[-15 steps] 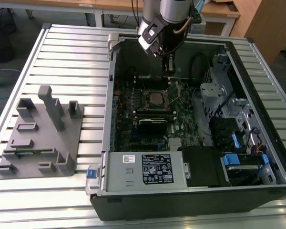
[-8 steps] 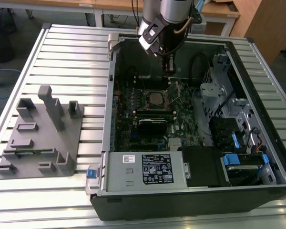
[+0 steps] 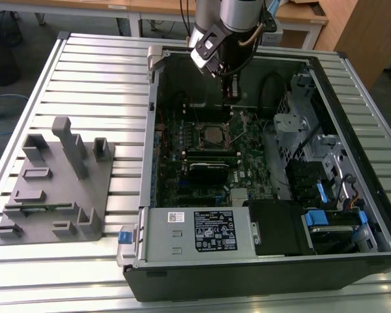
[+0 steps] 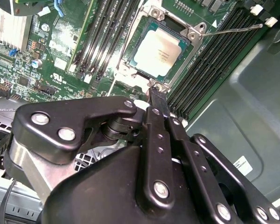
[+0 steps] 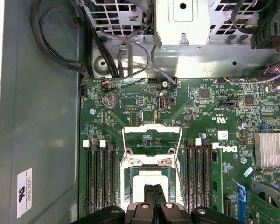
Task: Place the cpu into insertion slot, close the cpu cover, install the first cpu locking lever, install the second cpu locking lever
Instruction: 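Close the cpu cover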
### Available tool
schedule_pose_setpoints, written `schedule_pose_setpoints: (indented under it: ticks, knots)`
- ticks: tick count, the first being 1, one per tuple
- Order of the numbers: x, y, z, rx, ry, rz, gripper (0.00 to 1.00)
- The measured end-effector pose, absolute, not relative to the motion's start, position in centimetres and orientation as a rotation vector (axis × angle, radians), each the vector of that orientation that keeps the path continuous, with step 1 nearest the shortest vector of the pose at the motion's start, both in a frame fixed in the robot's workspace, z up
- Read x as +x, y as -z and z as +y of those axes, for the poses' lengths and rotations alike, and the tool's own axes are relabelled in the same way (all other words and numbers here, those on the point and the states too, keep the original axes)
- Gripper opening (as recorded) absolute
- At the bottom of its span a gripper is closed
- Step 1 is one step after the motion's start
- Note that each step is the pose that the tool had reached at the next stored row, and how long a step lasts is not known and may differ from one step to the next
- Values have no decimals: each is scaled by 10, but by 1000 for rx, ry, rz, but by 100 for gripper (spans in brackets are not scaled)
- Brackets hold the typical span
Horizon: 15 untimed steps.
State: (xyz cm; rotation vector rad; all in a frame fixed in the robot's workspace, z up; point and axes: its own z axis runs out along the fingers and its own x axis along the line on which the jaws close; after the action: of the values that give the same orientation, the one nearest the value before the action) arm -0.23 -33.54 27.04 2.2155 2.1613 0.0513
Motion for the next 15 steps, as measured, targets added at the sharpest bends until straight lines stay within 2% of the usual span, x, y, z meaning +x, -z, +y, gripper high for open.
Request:
schedule_pose_setpoints:
  ticks: [15]
  knots:
    - [7,-270,-335,2216,-51,2161,11]
